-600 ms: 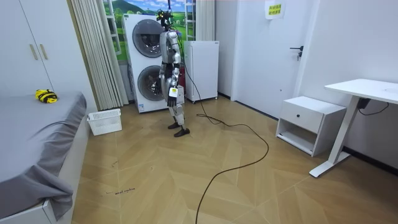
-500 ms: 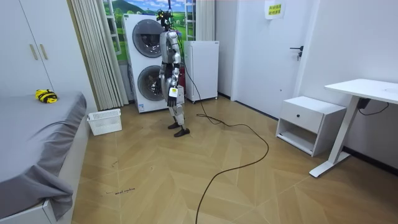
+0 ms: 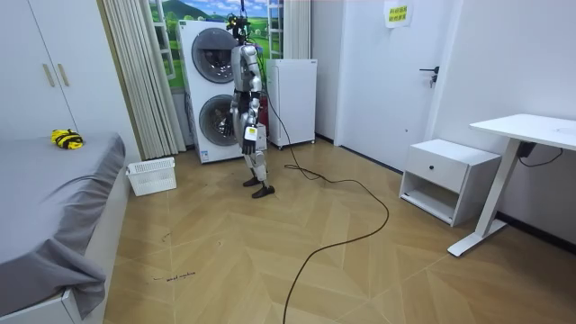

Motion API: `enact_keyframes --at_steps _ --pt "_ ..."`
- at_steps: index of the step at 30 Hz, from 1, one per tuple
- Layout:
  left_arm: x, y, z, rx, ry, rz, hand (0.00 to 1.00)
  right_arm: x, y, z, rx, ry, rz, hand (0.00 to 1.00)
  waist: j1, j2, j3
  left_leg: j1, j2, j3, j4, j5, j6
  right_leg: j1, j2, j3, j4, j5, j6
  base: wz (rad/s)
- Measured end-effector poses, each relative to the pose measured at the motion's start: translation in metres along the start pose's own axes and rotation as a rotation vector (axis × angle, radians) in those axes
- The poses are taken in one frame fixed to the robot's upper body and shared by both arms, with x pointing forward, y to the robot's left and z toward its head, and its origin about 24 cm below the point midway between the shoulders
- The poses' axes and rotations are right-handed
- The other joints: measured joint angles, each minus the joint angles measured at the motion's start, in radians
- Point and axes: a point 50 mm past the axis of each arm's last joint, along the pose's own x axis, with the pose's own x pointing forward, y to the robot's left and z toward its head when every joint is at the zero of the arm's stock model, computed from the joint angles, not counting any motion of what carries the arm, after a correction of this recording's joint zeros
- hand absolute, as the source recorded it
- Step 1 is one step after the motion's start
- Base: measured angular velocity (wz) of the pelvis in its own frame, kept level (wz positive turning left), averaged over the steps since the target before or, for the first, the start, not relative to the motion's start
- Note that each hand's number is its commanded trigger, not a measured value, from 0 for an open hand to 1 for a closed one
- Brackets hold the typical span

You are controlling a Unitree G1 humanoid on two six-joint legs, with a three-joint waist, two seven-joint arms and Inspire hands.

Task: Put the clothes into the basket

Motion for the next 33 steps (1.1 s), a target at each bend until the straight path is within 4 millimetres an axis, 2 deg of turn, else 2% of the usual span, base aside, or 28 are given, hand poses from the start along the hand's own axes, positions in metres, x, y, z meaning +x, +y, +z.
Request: enact_keyframes --at_steps 9,11,12,14,17,18,20,21,22,23,24,25,26,27,28,29,30,31,32,33 --pt "0.0 0.0 0.0 -0.004 0.001 0.002 0.0 0.0 0.0 -0.001 0.035 -0.001 -0.001 0.0 -0.001 0.005 0.0006 -0.002 0.001 0.0 0.0 0.0 0.0 -0.001 0.001 -0.002 0.001 0.0 0.0 0.0" --pt "0.0 0.0 0.0 -0.01 0.002 0.002 0.0 0.0 0.0 0.0 0.026 -0.004 0.003 0.0 0.001 0.006 -0.0002 -0.007 0.003 0.003 0.002 -0.001 -0.001 -0.007 0.002 -0.001 0.002 -0.001 -0.001 -0.02" --pt "0.0 0.0 0.0 -0.01 0.003 0.003 0.0 0.0 0.001 0.002 0.018 -0.014 0.007 0.0 0.002 0.004 -0.0038 -0.015 0.004 0.003 0.006 -0.002 -0.002 -0.017 0.002 -0.002 0.009 -0.003 -0.004 -0.07" --pt "0.0 0.001 -0.002 -0.011 0.007 0.007 0.0 0.0 0.002 0.005 -0.002 -0.023 0.011 0.0 0.001 0.004 -0.0035 -0.02 0.011 0.009 0.017 -0.01 -0.006 -0.034 0.005 -0.004 0.037 -0.017 -0.007 -0.12" --pt "-0.001 0.004 -0.007 -0.02 0.022 0.024 0.0 0.001 0.003 0.006 -0.011 -0.016 0.01 0.0 0.004 0.002 -0.0048 -0.057 0.03 0.018 0.12 -0.06 -0.019 -0.053 0.02 -0.006 0.085 -0.052 -0.021 -0.07" --pt "-0.001 0.005 -0.006 -0.022 0.016 0.035 0.0 0.001 0.004 0.008 -0.013 -0.021 0.014 0.0 0.004 -0.002 -0.0044 -0.092 0.039 0.018 0.202 -0.079 -0.028 -0.066 0.021 -0.009 0.117 -0.071 -0.028 -0.07" --pt "-0.001 0.011 -0.007 -0.056 0.02 0.058 0.0 0.001 0.006 0.007 -0.018 -0.02 0.02 0.0 0.005 -0.01 -0.0055 -0.157 0.049 0.019 0.344 -0.081 -0.031 -0.066 0.02 -0.008 0.136 -0.089 -0.04 0.04" --pt "-0.001 0.012 -0.007 -0.057 0.019 0.061 0.0 0.001 0.005 0.006 -0.013 -0.022 0.019 0.0 0.003 -0.012 -0.0002 -0.216 0.065 0.015 0.471 -0.079 -0.03 -0.057 0.025 -0.003 0.142 -0.096 -0.047 0.17" --pt "-0.001 0.011 -0.007 -0.061 0.021 0.059 0.0 0.0 0.004 0.004 0.006 -0.018 0.015 0.0 -0.002 -0.004 0.0011 -0.272 0.07 0.002 0.562 -0.081 -0.025 -0.034 0.031 0.002 0.143 -0.109 -0.058 0.18" --pt "-0.002 0.011 -0.009 -0.069 0.028 0.057 0.0 0.0 0.004 0.003 0.012 -0.016 0.012 0.0 -0.003 -0.005 0.0 -0.293 0.061 0.003 0.559 -0.086 -0.018 -0.029 0.027 0.003 0.145 -0.119 -0.063 0.13" --pt "-0.002 0.009 -0.011 -0.069 0.032 0.051 0.0 0.0 0.003 0.003 0.019 -0.015 0.009 0.0 0.0 -0.008 0.0013 -0.349 0.04 0.002 0.519 -0.091 -0.008 -0.026 0.013 0.002 0.152 -0.134 -0.062 0.0" --pt "-0.002 0.006 -0.011 -0.074 0.033 0.046 0.0 0.0 0.002 0.003 0.019 -0.011 0.008 0.0 0.004 -0.016 0.0006 -0.409 0.012 0.0 0.439 -0.076 -0.017 -0.023 -0.005 0.003 0.159 -0.15 -0.055 0.0" --pt "-0.003 0.005 -0.012 -0.067 0.036 0.048 0.0 0.0 0.001 0.003 0.021 -0.009 0.007 0.0 0.007 -0.014 0.0017 -0.438 0.003 0.0 0.382 -0.057 -0.029 -0.018 -0.012 0.003 0.158 -0.158 -0.051 -0.2" --pt "-0.004 0.005 -0.017 -0.064 0.046 0.052 0.0 0.0 0.001 0.002 0.021 -0.002 0.005 0.0 0.021 -0.014 0.0022 -0.477 0.0 -0.005 0.271 0.019 -0.039 -0.006 -0.023 0.007 0.158 -0.176 -0.045 -0.45" --pt "-0.007 0.006 -0.028 -0.063 0.07 0.059 0.0 0.0 0.002 0.0 0.014 0.007 0.009 0.0 0.032 -0.014 0.0038 -0.494 0.0 -0.008 0.198 0.093 -0.042 0.016 -0.04 0.03 0.155 -0.197 -0.036 -0.53" --pt "-0.009 0.006 -0.032 -0.063 0.082 0.06 0.0 0.0 0.002 0.0 0.007 0.008 0.009 0.0 0.031 -0.016 0.0039 -0.498 -0.001 -0.009 0.176 0.125 -0.039 0.029 -0.048 0.037 0.153 -0.208 -0.031 -0.42" --pt "-0.01 0.005 -0.039 -0.062 0.104 0.058 0.0 0.0 0.001 0.0 0.0 0.01 0.006 0.0 0.026 -0.018 0.0036 -0.508 -0.004 0.007 0.181 0.187 -0.025 0.054 -0.066 0.039 0.141 -0.232 -0.015 -0.19" --pt "-0.01 0.004 -0.039 -0.062 0.105 0.054 0.0 0.0 0.001 0.001 0.003 0.008 0.002 0.0 0.027 -0.015 -0.006 -0.519 -0.014 0.04 0.22 0.211 0.007 0.057 -0.089 0.046 0.139 -0.249 0.011 -0.18" --pt "-0.01 0.004 -0.038 -0.062 0.1 0.051 0.0 0.0 0.002 0.002 0.004 0.004 0.002 0.0 0.029 -0.033 -0.0075 -0.529 -0.02 0.055 0.25 0.201 0.03 0.058 -0.101 0.051 0.138 -0.259 0.022 -0.25" --pt "-0.01 0.004 -0.038 -0.062 0.097 0.051 0.0 0.001 0.002 0.005 0.005 -0.003 0.004 0.0 0.029 -0.049 -0.0004 -0.544 -0.034 0.078 0.31 0.152 0.042 0.067 -0.124 0.052 0.134 -0.266 0.035 -0.26"
